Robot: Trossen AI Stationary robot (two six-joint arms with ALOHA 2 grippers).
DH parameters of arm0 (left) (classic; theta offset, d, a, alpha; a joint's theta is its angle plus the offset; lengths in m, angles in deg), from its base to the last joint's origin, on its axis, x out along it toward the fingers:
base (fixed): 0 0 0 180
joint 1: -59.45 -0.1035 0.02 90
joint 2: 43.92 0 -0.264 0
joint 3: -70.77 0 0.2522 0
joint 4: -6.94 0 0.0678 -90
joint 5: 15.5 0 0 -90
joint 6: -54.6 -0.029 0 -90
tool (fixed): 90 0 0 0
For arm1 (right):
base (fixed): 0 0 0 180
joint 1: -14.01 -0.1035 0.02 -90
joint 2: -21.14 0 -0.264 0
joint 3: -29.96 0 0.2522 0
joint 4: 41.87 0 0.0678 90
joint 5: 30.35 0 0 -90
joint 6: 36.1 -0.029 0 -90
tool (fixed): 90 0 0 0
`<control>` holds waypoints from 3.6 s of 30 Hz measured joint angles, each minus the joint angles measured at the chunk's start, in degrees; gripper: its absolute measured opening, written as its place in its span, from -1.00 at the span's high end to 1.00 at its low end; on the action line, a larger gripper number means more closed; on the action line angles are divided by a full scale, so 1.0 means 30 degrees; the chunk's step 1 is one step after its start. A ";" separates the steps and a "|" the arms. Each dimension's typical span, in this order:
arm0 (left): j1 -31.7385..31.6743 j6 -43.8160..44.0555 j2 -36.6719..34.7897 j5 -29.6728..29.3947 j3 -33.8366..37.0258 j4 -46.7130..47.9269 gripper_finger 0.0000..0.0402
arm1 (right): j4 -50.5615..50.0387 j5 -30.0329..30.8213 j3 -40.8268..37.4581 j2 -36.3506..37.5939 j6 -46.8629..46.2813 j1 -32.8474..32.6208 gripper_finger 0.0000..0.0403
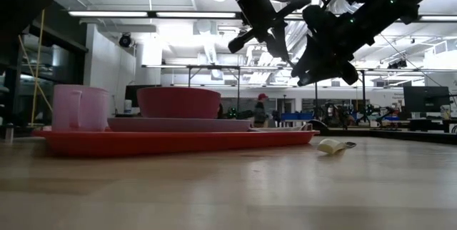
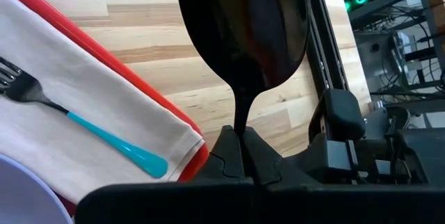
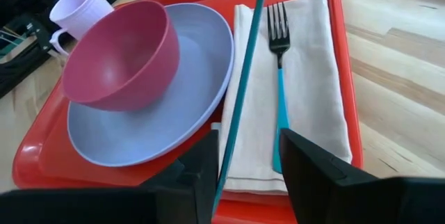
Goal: Set up tray
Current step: Put the blue spoon on top of the brown table napkin to the left of the blue fork on the red serving tray
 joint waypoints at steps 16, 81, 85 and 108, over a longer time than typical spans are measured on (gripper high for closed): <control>0.0015 -0.0095 -0.0007 0.0318 0.0015 -0.0287 0.95 | -0.0146 -0.0148 -0.0022 0.0000 0.1202 0.0073 0.97; -0.0087 -0.0372 -0.0167 0.0184 0.0030 0.1901 0.02 | -0.0073 -0.3057 -0.0015 0.0029 0.2515 0.2122 1.00; -0.0087 -0.0388 -0.0502 -0.0167 0.0044 0.2445 0.06 | -0.0080 -0.3052 -0.0015 0.0029 0.2566 0.2857 1.00; 0.1089 -0.0787 -0.2288 -0.1986 0.0029 1.1149 0.11 | 0.5064 -0.5250 -0.0648 0.0304 -0.0496 0.6899 1.00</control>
